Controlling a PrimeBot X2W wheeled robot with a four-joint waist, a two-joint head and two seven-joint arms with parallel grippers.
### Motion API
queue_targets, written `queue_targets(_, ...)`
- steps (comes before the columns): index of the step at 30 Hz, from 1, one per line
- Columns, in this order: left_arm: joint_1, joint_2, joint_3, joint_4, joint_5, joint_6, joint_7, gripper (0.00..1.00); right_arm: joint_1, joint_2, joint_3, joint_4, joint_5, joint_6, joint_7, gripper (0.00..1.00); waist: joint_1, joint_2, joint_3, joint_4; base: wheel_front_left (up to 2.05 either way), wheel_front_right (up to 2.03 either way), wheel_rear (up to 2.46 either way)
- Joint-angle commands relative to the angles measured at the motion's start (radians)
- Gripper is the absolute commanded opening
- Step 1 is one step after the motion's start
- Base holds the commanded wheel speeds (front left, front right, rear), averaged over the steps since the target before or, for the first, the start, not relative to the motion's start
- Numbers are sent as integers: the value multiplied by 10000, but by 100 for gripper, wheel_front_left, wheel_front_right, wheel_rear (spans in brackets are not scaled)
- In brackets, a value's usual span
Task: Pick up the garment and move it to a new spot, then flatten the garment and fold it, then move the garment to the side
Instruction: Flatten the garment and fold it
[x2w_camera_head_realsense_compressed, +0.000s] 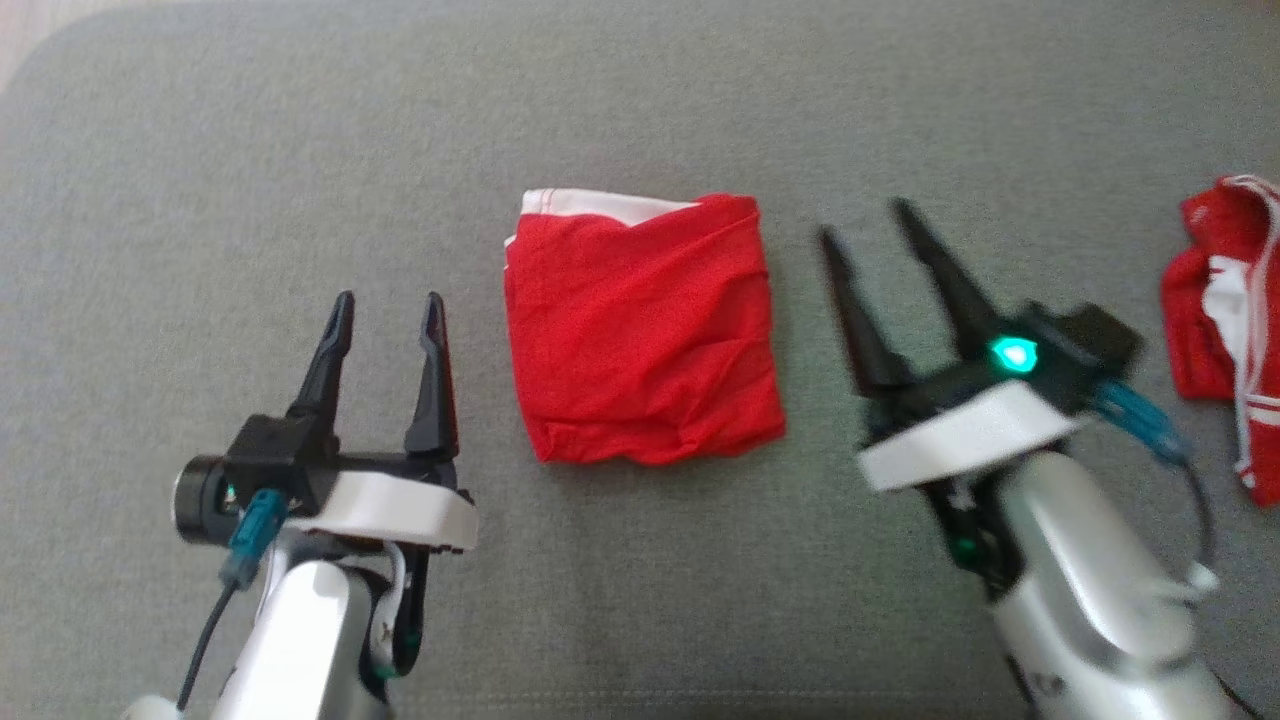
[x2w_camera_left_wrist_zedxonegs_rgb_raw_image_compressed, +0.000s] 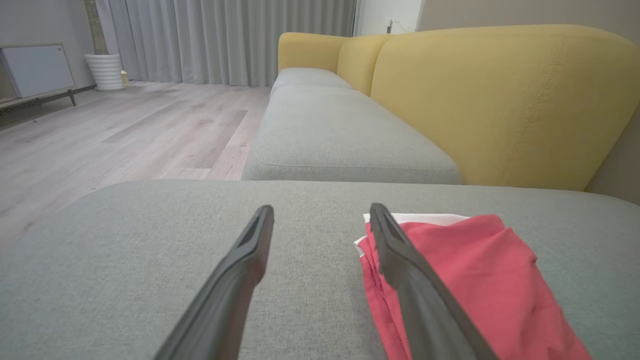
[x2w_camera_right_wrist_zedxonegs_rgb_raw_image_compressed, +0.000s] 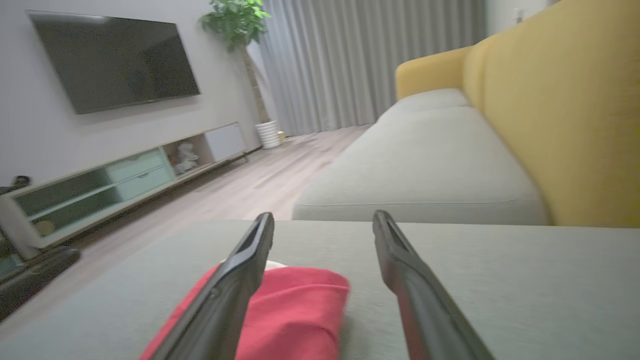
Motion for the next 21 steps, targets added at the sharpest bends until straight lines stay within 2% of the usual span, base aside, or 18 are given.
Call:
queue_targets(1, -86, 238, 383, -427, 89, 52, -53, 100, 393, 99, -403, -610, -305, 67, 82, 100, 0, 0, -283, -256, 0, 0, 0)
queue_targets(5, 140, 349, 449, -567, 132, 55, -53, 100, 1461, 119, -2066, -1509, -1066, 67, 557, 100, 0, 0, -546, -455, 0, 0, 0)
queue_targets(10, 475, 438, 454, -602, 109, 49, -53, 100, 2680, 296, -3333, -2571, -1554, 67, 1101, 100, 0, 0, -858, -574, 0, 0, 0)
queue_targets(14, 782, 514, 452, -513, 65, 73, -46, 100, 3459, 436, -3734, -3205, -1769, 67, 1496, 100, 0, 0, -1155, -658, 0, 0, 0)
queue_targets(21, 1383, 686, 474, -384, -41, 128, 56, 100, 4304, 566, -3855, -3813, -1941, 67, 1950, 100, 0, 0, -1740, -775, 0, 0, 0)
